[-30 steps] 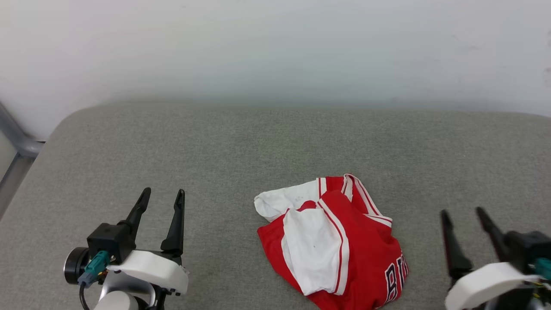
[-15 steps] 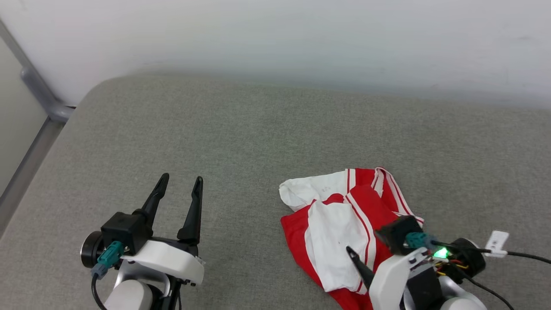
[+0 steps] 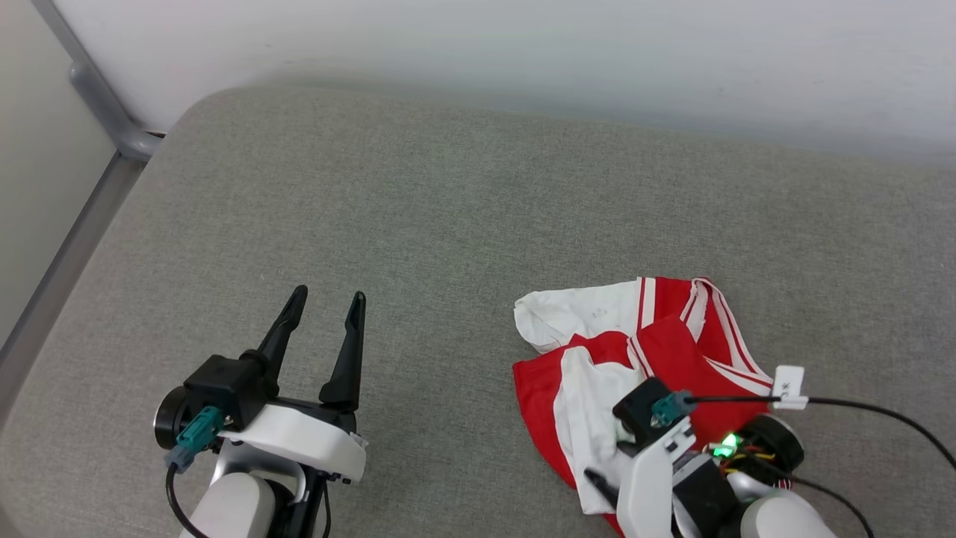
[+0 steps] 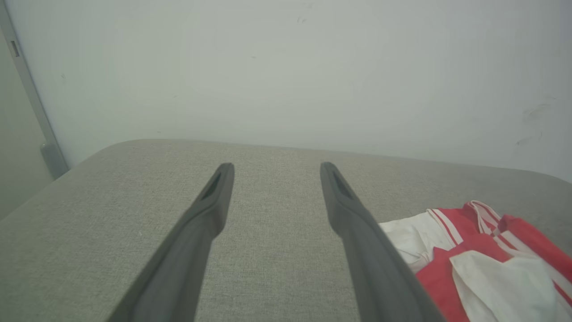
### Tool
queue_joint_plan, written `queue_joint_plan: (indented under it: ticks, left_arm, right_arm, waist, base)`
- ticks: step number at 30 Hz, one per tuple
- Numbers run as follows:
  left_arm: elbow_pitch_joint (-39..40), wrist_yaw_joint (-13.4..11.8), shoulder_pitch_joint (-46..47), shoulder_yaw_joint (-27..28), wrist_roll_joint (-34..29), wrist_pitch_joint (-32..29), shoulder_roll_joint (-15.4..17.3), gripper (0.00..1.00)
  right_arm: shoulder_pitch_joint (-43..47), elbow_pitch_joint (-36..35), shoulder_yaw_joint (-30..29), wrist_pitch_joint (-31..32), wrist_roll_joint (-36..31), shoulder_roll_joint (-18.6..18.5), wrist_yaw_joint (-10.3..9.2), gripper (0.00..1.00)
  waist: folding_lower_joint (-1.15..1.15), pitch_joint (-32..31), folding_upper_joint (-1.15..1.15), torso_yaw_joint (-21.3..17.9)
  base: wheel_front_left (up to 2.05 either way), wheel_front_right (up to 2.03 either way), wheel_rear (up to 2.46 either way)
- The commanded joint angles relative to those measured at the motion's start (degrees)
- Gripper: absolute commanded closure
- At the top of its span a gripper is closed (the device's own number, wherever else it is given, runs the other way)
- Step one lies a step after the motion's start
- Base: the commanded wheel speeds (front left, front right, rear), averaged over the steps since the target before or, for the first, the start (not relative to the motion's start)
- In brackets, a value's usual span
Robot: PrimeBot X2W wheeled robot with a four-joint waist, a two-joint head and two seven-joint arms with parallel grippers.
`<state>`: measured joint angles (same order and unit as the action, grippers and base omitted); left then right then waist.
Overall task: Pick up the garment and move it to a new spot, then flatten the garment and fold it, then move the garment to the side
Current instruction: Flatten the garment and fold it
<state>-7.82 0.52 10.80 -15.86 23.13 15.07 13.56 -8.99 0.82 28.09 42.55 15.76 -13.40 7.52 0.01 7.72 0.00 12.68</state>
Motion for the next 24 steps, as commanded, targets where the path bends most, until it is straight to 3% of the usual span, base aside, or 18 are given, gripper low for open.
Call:
queue_joint_plan:
  ticks: [1,10,20,24]
  left_arm:
    - [-0.21,0.41,0.43,0.57,-0.59,0.14,-0.47,0.0]
    - [-0.73,1.2,-0.83,2.2,-2.01,0.14,-0.79,0.0]
    - [-0.63,1.58,-1.05,2.74,-2.74,0.14,-0.94,0.0]
    - [-0.58,1.54,-1.38,2.96,-2.98,0.14,-1.03,0.0]
  right_arm:
    - [-1.32,-0.36,-0.78,-1.26,0.17,0.27,-0.06,1.0]
    - [-2.9,-2.32,-7.16,-9.3,-2.73,3.15,-0.06,1.0]
    - [0.42,-5.76,-22.57,-19.01,-6.36,7.65,-0.05,1.0]
    - [3.85,-8.21,-29.58,-28.51,-7.72,9.72,-0.05,1.0]
  waist:
    - [-0.01,-0.02,0.0,-0.08]
    - [-0.01,-1.51,0.0,-2.71]
    - [-0.01,-2.13,0.0,-5.6]
    - [-0.01,-2.67,0.0,-6.36]
  base:
    - [0.0,0.0,0.0]
    - [0.0,0.0,0.0]
    - [0.0,0.0,0.0]
    - [0.0,0.0,0.0]
